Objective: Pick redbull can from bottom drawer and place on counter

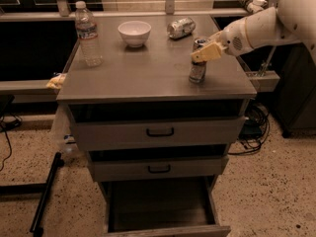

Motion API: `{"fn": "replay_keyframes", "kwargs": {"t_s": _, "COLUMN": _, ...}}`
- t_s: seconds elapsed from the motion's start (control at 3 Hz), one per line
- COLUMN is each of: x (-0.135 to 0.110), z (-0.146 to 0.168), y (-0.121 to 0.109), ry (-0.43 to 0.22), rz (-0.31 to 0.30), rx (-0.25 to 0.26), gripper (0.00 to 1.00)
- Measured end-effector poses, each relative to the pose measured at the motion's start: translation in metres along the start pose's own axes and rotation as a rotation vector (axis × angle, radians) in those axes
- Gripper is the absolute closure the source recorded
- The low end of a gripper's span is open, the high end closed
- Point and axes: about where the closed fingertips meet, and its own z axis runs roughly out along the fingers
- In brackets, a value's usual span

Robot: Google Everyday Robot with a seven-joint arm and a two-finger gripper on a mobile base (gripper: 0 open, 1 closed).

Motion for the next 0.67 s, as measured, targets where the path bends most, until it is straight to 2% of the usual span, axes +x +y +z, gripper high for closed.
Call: {"fn": "replay_keyframes", "kwargs": {"t_s": 0.67, "x": 0.0000, "z": 0.0001, "y": 0.0000, "ry": 0.000, "rz": 0.000, "rx": 0.000, "gripper": 0.10}}
